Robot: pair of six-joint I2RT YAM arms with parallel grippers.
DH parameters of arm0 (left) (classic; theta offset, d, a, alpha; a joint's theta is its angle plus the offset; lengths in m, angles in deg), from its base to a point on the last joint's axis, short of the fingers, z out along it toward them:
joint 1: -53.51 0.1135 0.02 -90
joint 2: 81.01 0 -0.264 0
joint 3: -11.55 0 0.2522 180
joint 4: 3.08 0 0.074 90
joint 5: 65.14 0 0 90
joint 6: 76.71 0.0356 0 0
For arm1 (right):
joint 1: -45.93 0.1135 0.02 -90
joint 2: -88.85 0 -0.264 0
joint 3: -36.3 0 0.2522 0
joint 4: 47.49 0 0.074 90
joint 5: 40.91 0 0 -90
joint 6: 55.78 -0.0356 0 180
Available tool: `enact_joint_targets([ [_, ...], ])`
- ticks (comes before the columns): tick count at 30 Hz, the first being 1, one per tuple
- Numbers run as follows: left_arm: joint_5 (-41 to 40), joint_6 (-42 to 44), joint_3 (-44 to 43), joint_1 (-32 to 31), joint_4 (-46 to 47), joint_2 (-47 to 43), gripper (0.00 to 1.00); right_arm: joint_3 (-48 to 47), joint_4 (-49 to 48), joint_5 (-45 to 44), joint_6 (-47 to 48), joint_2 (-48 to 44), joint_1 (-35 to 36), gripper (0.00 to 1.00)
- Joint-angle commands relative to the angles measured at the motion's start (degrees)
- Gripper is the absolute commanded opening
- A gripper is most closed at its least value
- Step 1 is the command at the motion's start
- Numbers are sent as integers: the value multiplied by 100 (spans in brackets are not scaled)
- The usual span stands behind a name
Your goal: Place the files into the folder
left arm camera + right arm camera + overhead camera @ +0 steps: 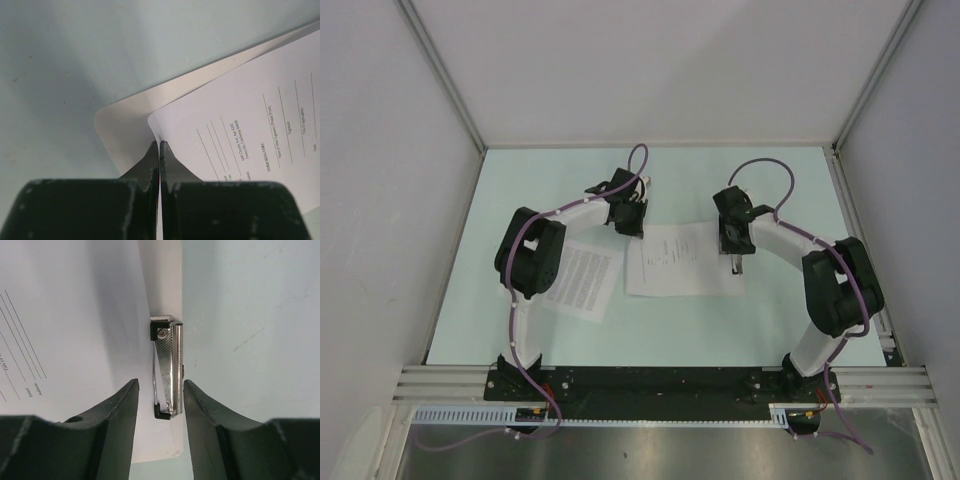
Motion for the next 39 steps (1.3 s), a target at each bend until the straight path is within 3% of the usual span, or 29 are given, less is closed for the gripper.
enact_joint_targets([
  [1, -16, 44, -68, -36, -82, -157, 0, -24, -71, 97, 204, -224, -199, 47],
  [3, -16, 53, -77, -45, -73, -166, 0, -15, -53, 168, 230, -127, -278, 49],
  [6, -25, 53, -68, -45, -82, -166, 0, -24, -44, 229, 274, -4, -296, 60],
  [8, -16, 70, -68, -45, -82, -166, 0, -15, -79, 282, 274, 31, -340, 60],
  [15, -43, 88, -68, -45, -91, -184, 0, -15, -79, 379, 266, 198, -410, 48],
  [26, -16, 70, -77, -45, -82, -149, 0, 11, -106, 528, 204, 418, -551, 49],
  [29, -25, 70, -77, -45, -82, -140, 0, 90, -114, 607, 204, 470, -604, 47],
  [32, -25, 79, -68, -45, -91, -140, 0, 222, -202, 756, 204, 532, -691, 37],
  [39, -25, 70, -68, -45, -82, -105, 0, 442, -483, 792, 213, 699, -709, 38],
])
